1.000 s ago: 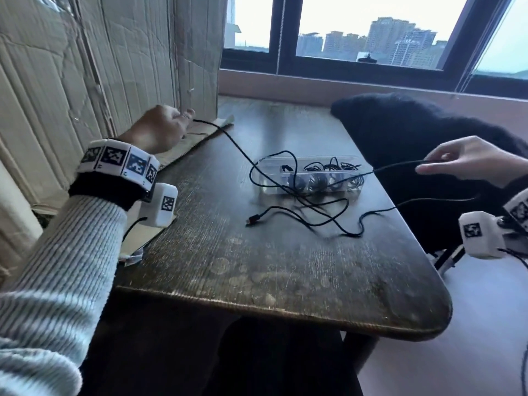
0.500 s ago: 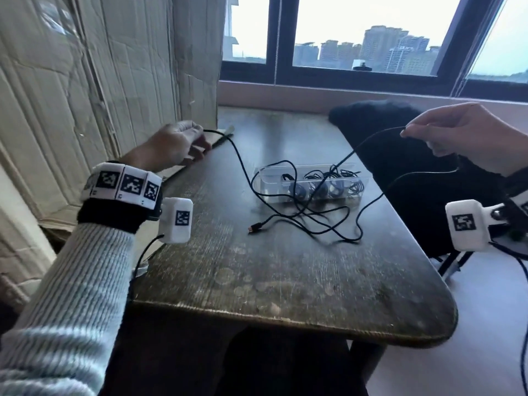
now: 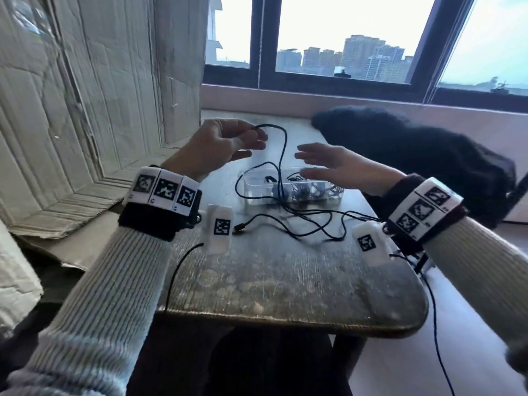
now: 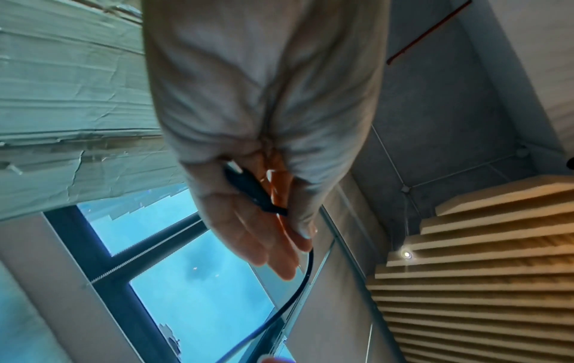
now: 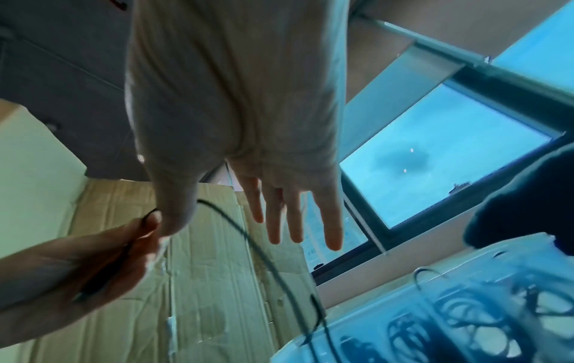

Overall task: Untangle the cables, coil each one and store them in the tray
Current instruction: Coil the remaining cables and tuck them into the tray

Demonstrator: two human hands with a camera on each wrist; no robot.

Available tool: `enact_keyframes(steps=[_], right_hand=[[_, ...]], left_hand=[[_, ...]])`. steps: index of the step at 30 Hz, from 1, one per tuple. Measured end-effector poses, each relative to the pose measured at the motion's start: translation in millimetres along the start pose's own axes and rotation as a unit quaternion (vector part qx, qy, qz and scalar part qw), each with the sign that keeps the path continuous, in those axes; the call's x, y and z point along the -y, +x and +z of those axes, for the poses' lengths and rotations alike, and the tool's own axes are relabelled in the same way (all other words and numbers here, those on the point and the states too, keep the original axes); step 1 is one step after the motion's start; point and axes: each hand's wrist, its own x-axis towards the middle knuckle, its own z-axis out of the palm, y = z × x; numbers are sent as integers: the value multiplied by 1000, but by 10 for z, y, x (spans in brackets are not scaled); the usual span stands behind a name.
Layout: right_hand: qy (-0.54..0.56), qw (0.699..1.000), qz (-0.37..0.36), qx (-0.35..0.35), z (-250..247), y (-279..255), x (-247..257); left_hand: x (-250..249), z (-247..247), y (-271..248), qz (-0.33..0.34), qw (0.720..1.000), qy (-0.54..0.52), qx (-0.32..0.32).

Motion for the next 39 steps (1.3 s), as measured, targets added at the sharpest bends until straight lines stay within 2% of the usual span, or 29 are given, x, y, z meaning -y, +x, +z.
enact_keyframes(steps=[4,7,9,12,14,15,17,19,20,23,26,31,35,37,39], right_hand=[[102,993,-10,-52,188,8,253],[218,975,2,-38,235,-47,326],[245,968,0,-51,270,-59,321],[88,977,-26,-190,308,-15,275],[-6,970,-43,-238,269,50,222],[-37,971,-48,-232,236,88,202],[-58,982,-47,-174,196,181,189],[-25,991,-44,-125,212,279,182],[-3,991,-47,-122,242,302,205],[26,988,-59,-143,335,293,252],[-17,992,-73,-100,423,177,310],[-115,982,-117,-88,443,1,435],[-72,989,-105,-68,377,-89,448],[-1,998,-48,-32,360,-166,459],[57,998,-5,-12,352,-244,494]], left_hand=[[-22,96,52,-20,987,-160,-21],[-50,79,76,-26,964,-258,-56],[-69,54,65,-20,958,-284,-47],[-67,23,62,-20,956,-293,-10],[-66,27,79,-25,956,-293,19],[-70,41,88,-30,955,-294,32],[-99,90,95,-36,956,-286,51],[-126,135,94,-30,957,-284,55],[-137,151,91,-21,955,-291,52],[-162,141,103,1,935,-353,17],[-151,109,157,5,901,-433,-14],[-86,41,211,5,892,-450,-36],[-43,26,218,1,869,-484,-104],[-39,-15,247,2,884,-449,-129],[-56,-54,259,9,922,-356,-152]])
